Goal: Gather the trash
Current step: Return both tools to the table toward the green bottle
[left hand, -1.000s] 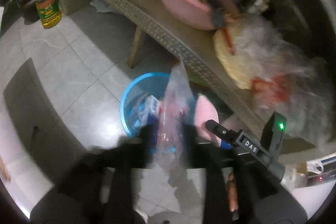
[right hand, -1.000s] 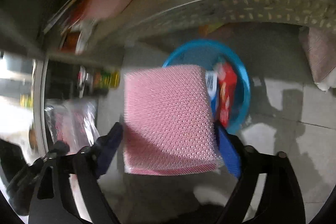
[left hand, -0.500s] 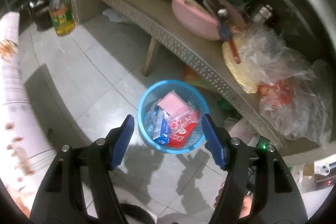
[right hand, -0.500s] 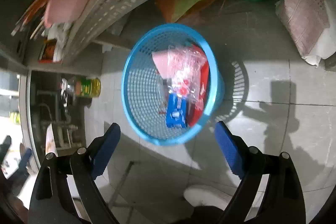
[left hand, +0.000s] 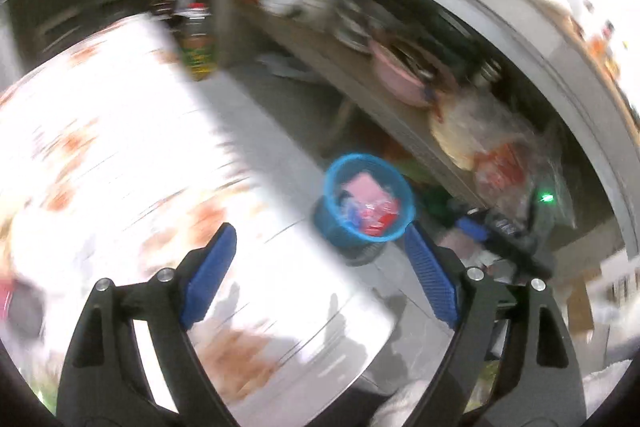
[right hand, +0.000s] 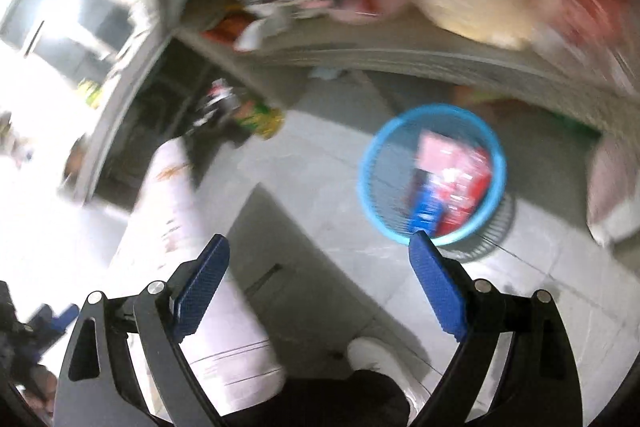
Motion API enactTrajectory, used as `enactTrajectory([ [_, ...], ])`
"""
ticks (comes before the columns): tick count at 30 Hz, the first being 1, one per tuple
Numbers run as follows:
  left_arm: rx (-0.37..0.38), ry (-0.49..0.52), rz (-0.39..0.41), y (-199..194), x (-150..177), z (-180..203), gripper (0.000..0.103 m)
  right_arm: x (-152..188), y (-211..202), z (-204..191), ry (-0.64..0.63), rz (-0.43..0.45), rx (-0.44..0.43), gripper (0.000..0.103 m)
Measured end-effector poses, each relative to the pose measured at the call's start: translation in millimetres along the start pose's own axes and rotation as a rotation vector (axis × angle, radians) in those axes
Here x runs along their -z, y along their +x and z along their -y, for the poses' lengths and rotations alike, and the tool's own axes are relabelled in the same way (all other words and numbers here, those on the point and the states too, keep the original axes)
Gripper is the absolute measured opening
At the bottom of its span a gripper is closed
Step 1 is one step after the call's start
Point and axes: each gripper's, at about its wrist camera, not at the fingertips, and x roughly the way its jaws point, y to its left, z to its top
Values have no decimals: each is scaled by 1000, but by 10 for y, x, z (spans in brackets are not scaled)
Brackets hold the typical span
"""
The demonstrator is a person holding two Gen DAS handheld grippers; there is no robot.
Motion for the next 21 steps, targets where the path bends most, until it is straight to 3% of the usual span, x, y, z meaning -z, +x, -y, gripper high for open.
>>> enactTrajectory([
  [4, -173, -144, 103, -697, 481, -621, 82, 78, 24, -647, -143, -70, -106, 88],
  [8, -305, -302, 195, -1330, 973, -1109, 83, 318, 242, -1413, -274, -216, -256, 88],
  [11, -409, -387, 239, -1674, 1312, -1371, 83, 618, 483, -2026, -365, -356, -373, 88],
  [14, -516, -429, 235, -1850, 1592, -1552, 83, 1131, 829, -2696, -455, -579, -500, 88],
  [18, -562, -468, 175, -1808, 1861, -1728, 83, 1814, 1121, -3293, -523, -807, -568, 88],
  [21, -514, -514, 145, -1724, 2028, -1851, 83, 2293, 1238, -3674, -607, -918, -574, 88],
])
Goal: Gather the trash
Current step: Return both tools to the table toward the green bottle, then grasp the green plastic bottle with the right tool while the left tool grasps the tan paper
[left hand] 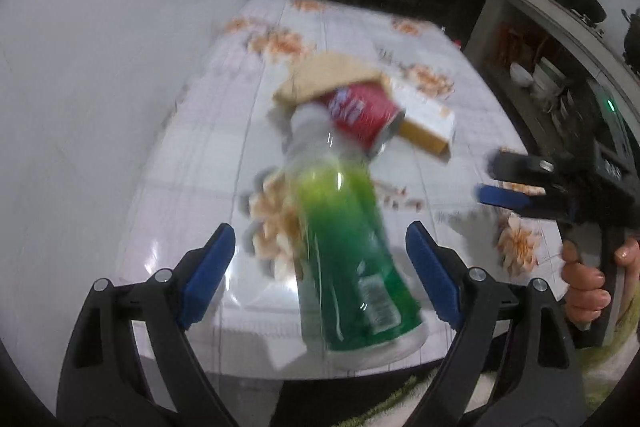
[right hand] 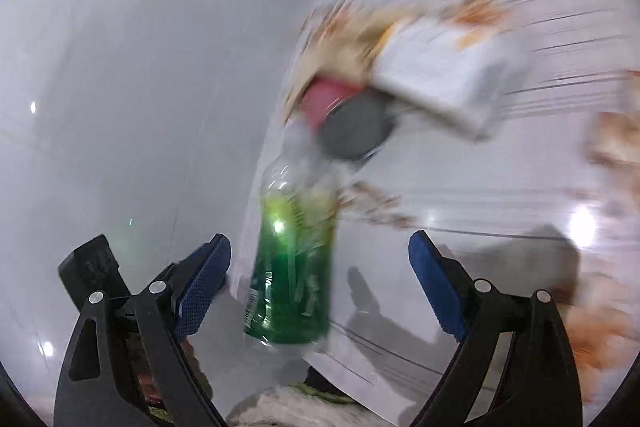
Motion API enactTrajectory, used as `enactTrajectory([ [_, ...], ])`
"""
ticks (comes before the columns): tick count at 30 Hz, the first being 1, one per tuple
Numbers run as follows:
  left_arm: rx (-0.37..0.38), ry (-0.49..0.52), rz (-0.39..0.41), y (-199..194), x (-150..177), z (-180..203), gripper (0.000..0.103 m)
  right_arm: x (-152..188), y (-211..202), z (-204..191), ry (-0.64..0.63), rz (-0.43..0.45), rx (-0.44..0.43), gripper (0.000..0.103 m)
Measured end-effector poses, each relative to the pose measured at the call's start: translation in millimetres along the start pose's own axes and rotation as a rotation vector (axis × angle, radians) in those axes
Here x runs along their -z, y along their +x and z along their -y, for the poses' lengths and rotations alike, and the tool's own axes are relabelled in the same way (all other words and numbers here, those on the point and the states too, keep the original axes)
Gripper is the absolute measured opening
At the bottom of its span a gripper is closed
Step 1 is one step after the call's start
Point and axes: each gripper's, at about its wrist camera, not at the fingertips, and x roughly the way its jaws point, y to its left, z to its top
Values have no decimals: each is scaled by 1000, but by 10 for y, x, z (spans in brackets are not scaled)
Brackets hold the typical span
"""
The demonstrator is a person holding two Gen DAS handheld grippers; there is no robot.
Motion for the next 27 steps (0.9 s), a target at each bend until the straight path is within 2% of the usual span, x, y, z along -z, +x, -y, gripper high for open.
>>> enactTrajectory([
  [3, 96, -44, -41, 108, 125, -97, 83, -69, 357, -132, -27, -72, -7, 87],
  [5, 127, -60, -45, 118, 172, -129, 83, -120, 525, -187, -31, -105, 2, 85],
  [10, 172, -72, -25, 53, 224, -220, 83, -219, 849, -268, -48, -178, 52, 77],
  [14, 203, -95, -19, 12, 250, -291, 83, -153, 1014, -363, -85, -226, 79, 73],
  [17, 217, -136, -29, 26, 249, -372, 83, -102, 1065, -351, -87, -248, 83, 64],
  [21, 218, -165, -14, 33, 223, -441, 83, -76, 1010, -325, -104, -253, 80, 63],
  [23, 216, -180, -10, 39, 208, -471, 83, -42, 847, -341, -129, -262, 94, 63],
  [27, 214, -192, 3, 44, 168, -497, 83, 123, 694, -366, -199, -318, 111, 63],
])
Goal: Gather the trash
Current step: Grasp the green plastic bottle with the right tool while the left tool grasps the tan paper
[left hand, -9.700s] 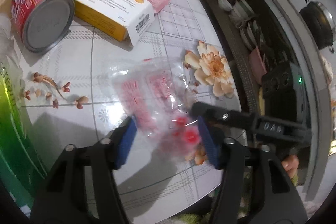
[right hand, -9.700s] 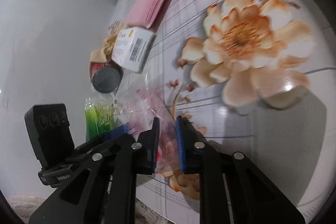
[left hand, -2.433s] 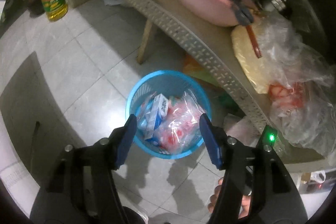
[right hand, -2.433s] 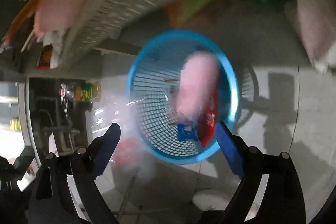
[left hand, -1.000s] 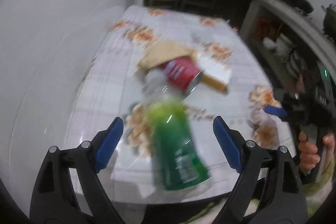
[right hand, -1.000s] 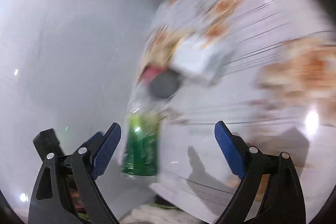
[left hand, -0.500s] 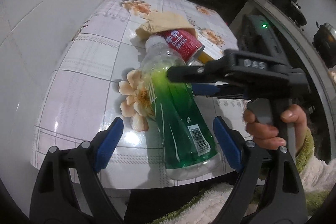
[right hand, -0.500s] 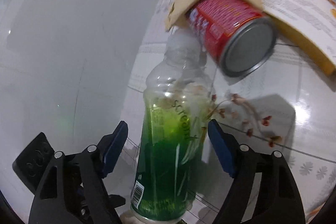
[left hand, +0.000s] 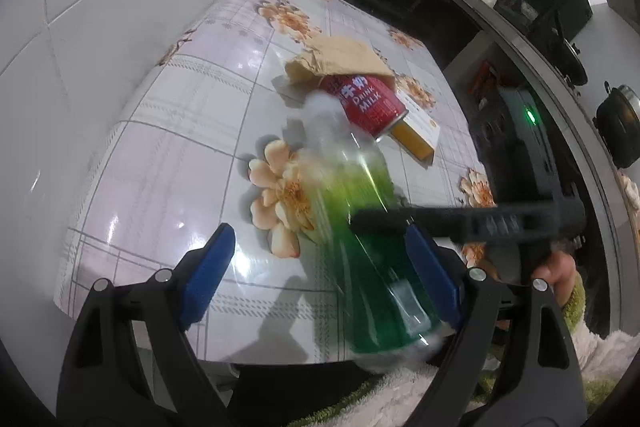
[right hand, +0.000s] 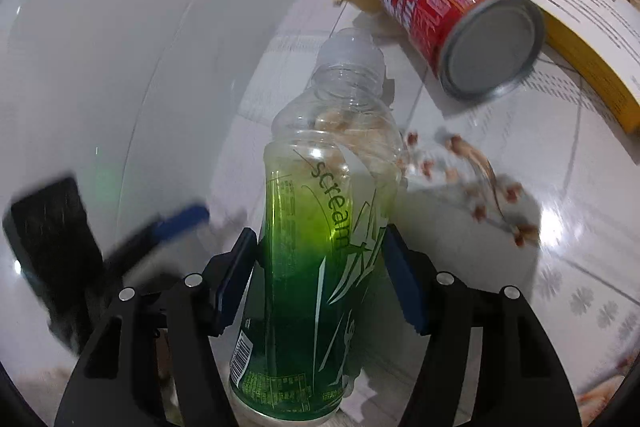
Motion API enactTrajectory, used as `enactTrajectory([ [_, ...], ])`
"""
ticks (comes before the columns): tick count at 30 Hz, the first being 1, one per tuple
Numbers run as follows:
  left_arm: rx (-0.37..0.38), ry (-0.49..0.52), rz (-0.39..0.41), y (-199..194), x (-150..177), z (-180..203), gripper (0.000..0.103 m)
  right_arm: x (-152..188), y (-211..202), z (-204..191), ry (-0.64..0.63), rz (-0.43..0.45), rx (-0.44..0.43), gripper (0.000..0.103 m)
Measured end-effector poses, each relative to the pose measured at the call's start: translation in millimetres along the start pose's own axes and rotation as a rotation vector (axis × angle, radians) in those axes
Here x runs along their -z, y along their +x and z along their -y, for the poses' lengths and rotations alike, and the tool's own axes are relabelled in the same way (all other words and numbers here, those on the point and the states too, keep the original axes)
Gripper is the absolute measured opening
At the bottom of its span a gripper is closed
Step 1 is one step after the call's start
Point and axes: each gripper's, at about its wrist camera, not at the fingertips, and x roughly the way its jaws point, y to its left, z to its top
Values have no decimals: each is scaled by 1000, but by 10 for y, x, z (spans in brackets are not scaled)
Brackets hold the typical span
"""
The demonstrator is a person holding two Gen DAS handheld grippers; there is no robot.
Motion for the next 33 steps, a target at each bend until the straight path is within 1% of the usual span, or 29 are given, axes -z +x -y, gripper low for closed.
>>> enactTrajectory([
  [1, 2, -2, 9, 1, -18, 4, 83, 9, -1, 22, -12, -10, 6, 63],
  [3, 16, -7, 21, 25, -67, 1, 83, 164, -112, 72, -31, -27, 16, 63],
  [6, 40, -9, 55, 109, -220, 53, 83, 386, -318, 197, -19, -30, 29, 63],
  [8, 53, 0, 73, 174, -352, 119, 83, 509, -452, 262, 4, -17, 51, 63],
  [11, 81, 37, 111, 273, -615, 283, 83, 770, -739, 434, 53, 25, 105, 63],
  [12, 90, 51, 119, 297, -690, 332, 83, 767, -806, 521, 68, 39, 119, 63],
  [13, 102, 75, 131, 339, -798, 402, 83, 828, -878, 570, 86, 56, 129, 63],
  [15, 93, 126, 143, 465, -1014, 534, 86, 936, -1044, 710, 135, 96, 145, 63],
  [16, 87, 159, 134, 549, -1112, 593, 86, 960, -1101, 744, 157, 118, 153, 63],
  [18, 53, 203, 118, 692, -1268, 677, 87, 1024, -1216, 815, 198, 167, 180, 63],
  [19, 38, 234, 91, 820, -1369, 723, 87, 1050, -1276, 846, 213, 191, 200, 63],
  [21, 3, 266, 40, 1030, -1524, 778, 87, 1097, -1416, 928, 243, 241, 247, 63],
  [24, -27, 322, -38, 1354, -1725, 861, 87, 1098, -1523, 1020, 276, 301, 320, 63],
  [26, -37, 354, -81, 1515, -1788, 886, 87, 1064, -1581, 1069, 297, 327, 354, 63],
  [30, -117, 436, -157, 1809, -1836, 933, 87, 1028, -1684, 1197, 332, 358, 380, 63],
  [32, -148, 444, -201, 1953, -1856, 914, 87, 1041, -1724, 1230, 340, 366, 382, 63],
  [33, -153, 431, -226, 2022, -1880, 885, 86, 951, -1602, 1220, 342, 367, 383, 63],
])
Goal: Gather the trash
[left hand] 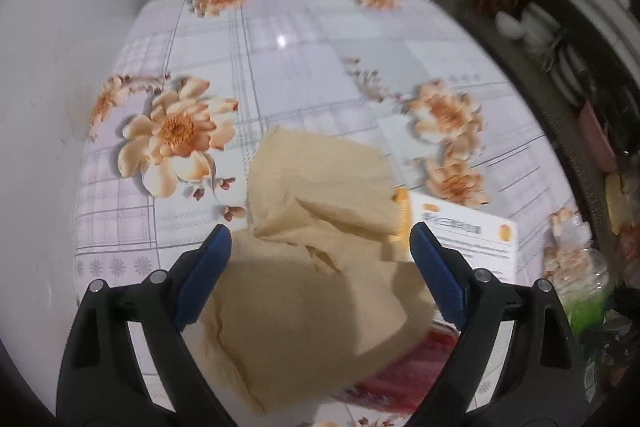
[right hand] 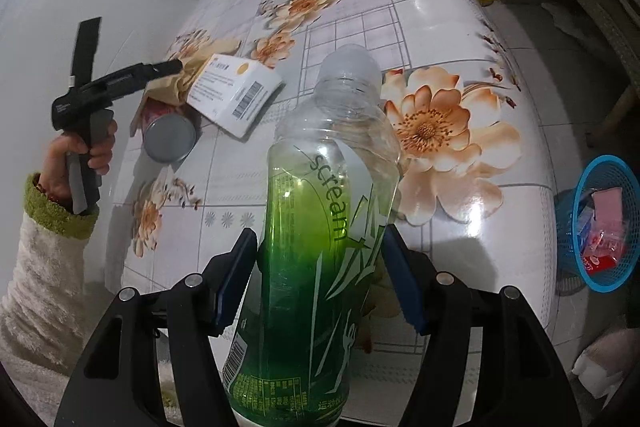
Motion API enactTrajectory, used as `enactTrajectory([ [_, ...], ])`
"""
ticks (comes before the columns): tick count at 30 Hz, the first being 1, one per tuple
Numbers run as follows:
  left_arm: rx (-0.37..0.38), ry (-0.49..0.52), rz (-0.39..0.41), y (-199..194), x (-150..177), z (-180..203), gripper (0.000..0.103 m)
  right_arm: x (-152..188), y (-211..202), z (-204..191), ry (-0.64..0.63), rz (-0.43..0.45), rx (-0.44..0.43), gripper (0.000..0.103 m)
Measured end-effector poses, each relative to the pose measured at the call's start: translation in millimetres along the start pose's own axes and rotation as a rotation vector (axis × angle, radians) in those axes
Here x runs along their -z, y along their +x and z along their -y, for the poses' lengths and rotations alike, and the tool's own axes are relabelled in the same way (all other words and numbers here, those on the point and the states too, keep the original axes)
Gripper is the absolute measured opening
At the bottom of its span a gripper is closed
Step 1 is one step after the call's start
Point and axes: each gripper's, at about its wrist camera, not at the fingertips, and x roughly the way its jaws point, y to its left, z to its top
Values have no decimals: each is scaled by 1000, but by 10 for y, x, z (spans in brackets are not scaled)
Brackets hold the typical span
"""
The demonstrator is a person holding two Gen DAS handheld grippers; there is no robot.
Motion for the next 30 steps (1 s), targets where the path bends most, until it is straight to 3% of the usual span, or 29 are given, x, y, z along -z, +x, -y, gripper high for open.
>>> enactTrajectory([
  [1, 1, -12, -15, 38, -18, -25, 84, -1, -10, 14, 5, 2, -1, 63],
  [3, 12, -43, -39, 102, -50, -88, 64, 18, -19, 15, 12, 10, -3, 63],
  [5, 22, -75, -48, 135, -79, -166, 54, 14, 5, 7, 22, 14, -6, 63],
  [6, 27, -83, -39, 127, -86, -192, 41, 17, 0, 21, 30, 16, -9, 63],
  [9, 39, -111, 4, 38, -108, -241, 18, 34, -19, 56, 46, 18, -20, 63],
  [10, 45, -125, 36, -46, -115, -259, 15, 37, -21, 63, 48, 19, -21, 63],
  [12, 63, -143, 93, -209, -117, -267, 11, 45, -17, 66, 50, 18, -14, 63],
  [18, 230, -181, 261, -881, 17, -148, 3, 63, 68, 68, 53, 2, 16, 63],
  [20, 337, -186, 306, -1167, 132, -41, 3, 69, 78, 75, 57, 0, 16, 62],
  [23, 421, -148, 367, -1512, 356, 179, 3, 69, 85, 76, 58, 2, 18, 62],
  [27, 566, -115, 379, -1810, 766, 432, 3, 57, 99, 76, 56, 6, 22, 62],
  [29, 649, -124, 313, -1778, 1004, 536, 3, 57, 111, 73, 54, 5, 21, 62],
  [30, 656, -129, 290, -1751, 1074, 572, 3, 58, 118, 71, 52, 3, 19, 62],
])
